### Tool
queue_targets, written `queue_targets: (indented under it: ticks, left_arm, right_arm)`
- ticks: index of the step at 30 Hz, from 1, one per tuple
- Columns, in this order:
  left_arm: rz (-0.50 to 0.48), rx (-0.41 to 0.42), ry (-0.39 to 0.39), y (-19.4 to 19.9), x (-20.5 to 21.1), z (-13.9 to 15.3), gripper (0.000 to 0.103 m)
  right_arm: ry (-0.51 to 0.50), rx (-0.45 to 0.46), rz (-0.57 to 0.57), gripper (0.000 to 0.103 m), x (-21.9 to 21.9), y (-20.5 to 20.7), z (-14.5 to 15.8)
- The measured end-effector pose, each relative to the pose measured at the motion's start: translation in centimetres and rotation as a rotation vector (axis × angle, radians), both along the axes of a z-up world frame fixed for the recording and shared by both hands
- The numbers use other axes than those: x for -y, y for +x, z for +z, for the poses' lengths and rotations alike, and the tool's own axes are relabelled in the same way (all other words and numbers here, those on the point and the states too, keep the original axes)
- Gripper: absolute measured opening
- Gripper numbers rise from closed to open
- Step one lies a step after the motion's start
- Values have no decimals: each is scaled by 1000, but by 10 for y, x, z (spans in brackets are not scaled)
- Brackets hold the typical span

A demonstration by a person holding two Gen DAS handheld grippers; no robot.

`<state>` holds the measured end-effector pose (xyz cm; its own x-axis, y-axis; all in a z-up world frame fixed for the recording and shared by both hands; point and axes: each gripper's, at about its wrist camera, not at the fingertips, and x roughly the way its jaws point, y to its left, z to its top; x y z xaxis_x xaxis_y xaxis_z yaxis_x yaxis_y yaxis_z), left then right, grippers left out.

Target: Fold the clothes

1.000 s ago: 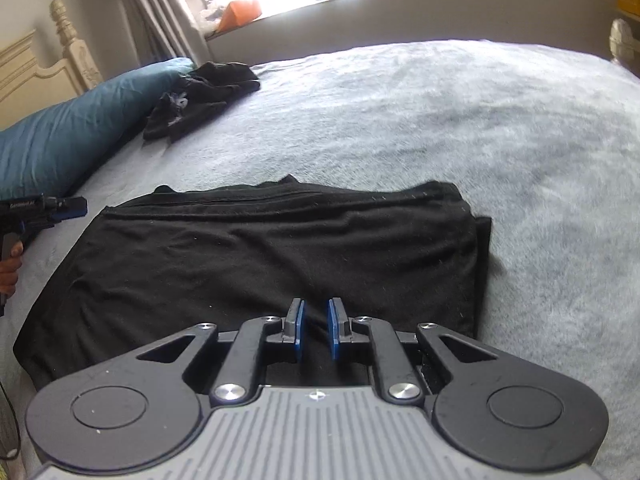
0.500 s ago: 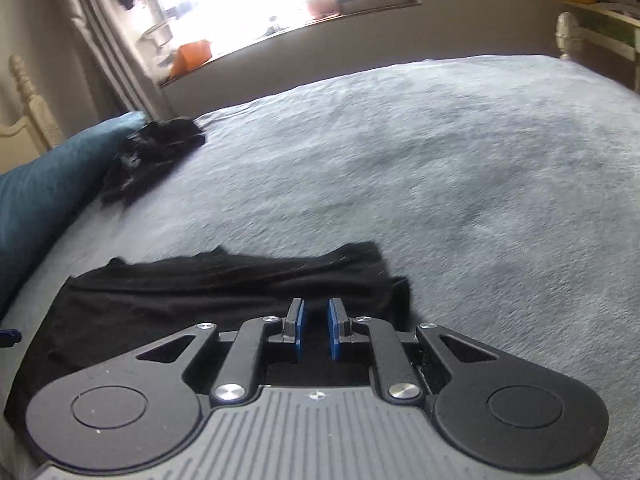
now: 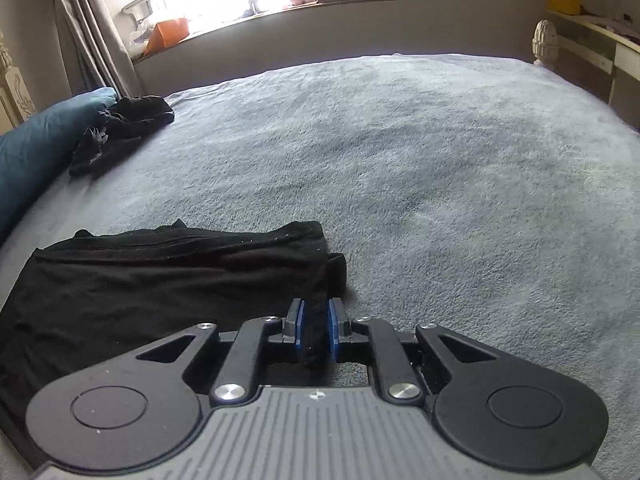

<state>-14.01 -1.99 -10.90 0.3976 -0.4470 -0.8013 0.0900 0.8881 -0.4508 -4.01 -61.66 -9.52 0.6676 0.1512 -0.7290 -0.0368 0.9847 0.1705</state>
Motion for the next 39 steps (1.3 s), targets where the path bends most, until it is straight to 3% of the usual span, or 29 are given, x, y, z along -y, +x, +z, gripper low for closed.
queue_targets:
  ticks: [4, 9, 14, 18, 26, 39]
  left_arm:
    - [33, 109, -12, 17, -6, 20, 34]
    - [-56, 216, -32, 50, 27, 26, 34]
    - [-109, 215, 13, 60, 58, 11, 34]
    - [-89, 188, 29, 55, 59, 1, 34]
    - [-39, 154, 0, 49, 49, -6, 34]
    - [-35, 146, -32, 50, 43, -12, 34]
  right_arm:
    - [-70, 15, 117, 13, -33, 6, 23]
    - [-178, 63, 473, 13, -117, 32, 51]
    - [-263, 98, 807, 22, -214, 66, 46]
    - [-294, 91, 941, 22, -271, 86, 19]
    - [-351, 98, 1022, 22, -314, 106, -25]
    - [-379, 49, 1099, 19, -326, 119, -30]
